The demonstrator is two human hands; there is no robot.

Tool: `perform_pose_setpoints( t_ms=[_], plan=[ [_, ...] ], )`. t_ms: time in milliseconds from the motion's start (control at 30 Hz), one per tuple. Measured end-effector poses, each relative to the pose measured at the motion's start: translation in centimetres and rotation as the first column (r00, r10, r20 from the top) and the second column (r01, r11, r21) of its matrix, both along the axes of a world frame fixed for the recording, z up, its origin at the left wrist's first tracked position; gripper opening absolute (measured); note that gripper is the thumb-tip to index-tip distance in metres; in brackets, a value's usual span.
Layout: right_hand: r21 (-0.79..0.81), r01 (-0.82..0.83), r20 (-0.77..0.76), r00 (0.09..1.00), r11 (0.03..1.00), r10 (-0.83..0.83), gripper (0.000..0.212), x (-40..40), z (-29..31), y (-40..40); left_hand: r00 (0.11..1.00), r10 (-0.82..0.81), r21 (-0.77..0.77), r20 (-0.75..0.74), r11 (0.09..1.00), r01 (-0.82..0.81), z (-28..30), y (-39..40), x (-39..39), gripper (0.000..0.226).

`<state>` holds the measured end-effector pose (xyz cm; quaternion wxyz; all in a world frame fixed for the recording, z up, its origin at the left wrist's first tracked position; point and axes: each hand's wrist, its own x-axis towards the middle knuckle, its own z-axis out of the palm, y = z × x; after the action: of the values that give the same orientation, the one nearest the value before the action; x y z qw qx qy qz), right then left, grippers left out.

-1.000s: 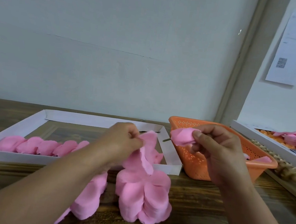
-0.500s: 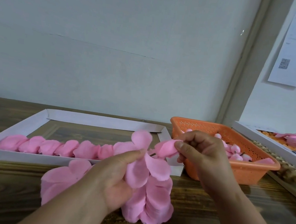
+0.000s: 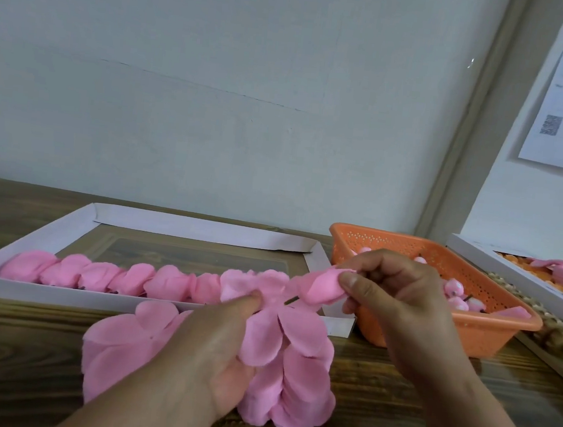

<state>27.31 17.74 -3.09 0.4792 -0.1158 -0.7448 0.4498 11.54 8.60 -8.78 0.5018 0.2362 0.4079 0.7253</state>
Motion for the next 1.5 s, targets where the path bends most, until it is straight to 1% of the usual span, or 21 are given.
perform_pose_setpoints(
  t_ms=[67,100,133,167,200,267,300,367,500,700,833,933,1067,1133,1200,1400,1433,1500],
  plan=[
    [-0.002,0.044,0.008,0.999,0.999,-0.044,0.023,-0.2,-0.1,-0.1,0.997,-0.076,0.001,0.016,0.997,0.076,-0.3,-0.3,-0.2,0.038],
    [-0.001,0.054,0.005,0.999,0.999,-0.054,0.023,-0.2,-0.1,-0.2,0.996,-0.088,0.002,-0.007,0.996,0.088,-0.5,-0.2,-0.2,0.041],
    [0.003,0.052,0.008,0.999,0.999,-0.052,0.022,-0.2,-0.1,-0.3,0.998,-0.047,-0.018,-0.040,0.999,0.046,-0.5,-0.1,-0.3,0.039],
    [0.013,0.047,0.023,0.999,0.999,-0.047,0.020,-0.2,0.0,-0.4,0.997,0.031,-0.053,-0.065,0.998,-0.035,-0.5,-0.1,-0.3,0.034],
    [0.029,0.042,0.045,0.998,0.999,-0.043,0.019,-0.2,0.0,-0.5,0.995,0.075,-0.066,-0.066,0.995,-0.080,-0.3,-0.1,-0.1,0.030],
    [0.073,0.045,0.095,0.994,0.996,-0.052,0.018,-0.2,0.0,-0.6,0.994,0.093,-0.097,-0.054,0.990,-0.098,-0.2,-0.1,0.2,0.032],
    [0.096,0.056,0.115,0.991,0.994,-0.066,0.018,-0.2,0.0,-0.6,0.991,0.109,-0.120,-0.076,0.986,-0.118,0.1,-0.1,0.6,0.030],
    [0.124,0.078,0.127,0.987,0.989,-0.094,0.019,-0.3,-0.1,-0.5,0.974,0.153,-0.134,-0.169,0.975,-0.176,0.4,-0.3,1.0,0.023],
    [0.170,0.106,0.128,0.983,0.980,-0.128,0.020,-0.2,-0.1,-0.5,0.951,0.181,-0.145,-0.251,0.964,-0.222,1.3,-0.7,1.7,0.030],
    [0.257,0.114,0.209,0.963,0.960,-0.170,0.013,-0.3,-0.2,-0.9,0.957,0.199,-0.125,-0.213,0.965,-0.228,1.6,-1.0,2.3,0.030],
    [0.341,0.131,0.246,0.943,0.931,-0.223,0.013,-0.2,-0.2,-1.1,0.966,0.165,-0.107,-0.197,0.976,-0.189,1.6,-1.1,2.5,0.018],
    [0.417,0.140,0.263,0.927,0.898,-0.266,0.010,-0.4,-0.2,-1.2,0.968,0.159,-0.083,-0.194,0.981,-0.177,1.3,-1.0,2.6,0.027],
    [0.395,0.135,0.288,0.921,0.909,-0.262,0.012,-0.4,-0.2,-1.1,0.965,0.160,-0.039,-0.207,0.984,-0.171,1.2,-0.8,2.7,0.026],
    [0.366,0.116,0.315,0.918,0.923,-0.240,0.013,-0.4,-0.1,-1.2,0.958,0.160,-0.015,-0.240,0.986,-0.169,1.1,-0.9,2.7,0.020],
    [0.361,0.093,0.346,0.910,0.928,-0.226,0.021,-0.5,-0.1,-1.3,0.950,0.162,-0.006,-0.268,0.985,-0.170,1.1,-0.9,2.8,0.019],
    [0.397,0.043,0.388,0.897,0.917,-0.210,0.038,-0.7,0.0,-1.6,0.955,0.164,-0.067,-0.246,0.980,-0.185,0.8,-0.7,2.5,0.020],
    [0.415,0.040,0.383,0.899,0.909,-0.215,0.036,-0.8,0.0,-1.7,0.954,0.160,-0.073,-0.252,0.980,-0.183,0.8,-0.7,2.6,0.021],
    [0.438,0.036,0.358,0.909,0.898,-0.211,0.023,-0.9,-0.1,-1.7,0.950,0.139,-0.071,-0.280,0.984,-0.165,0.8,-0.7,2.5,0.021]
  ],
)
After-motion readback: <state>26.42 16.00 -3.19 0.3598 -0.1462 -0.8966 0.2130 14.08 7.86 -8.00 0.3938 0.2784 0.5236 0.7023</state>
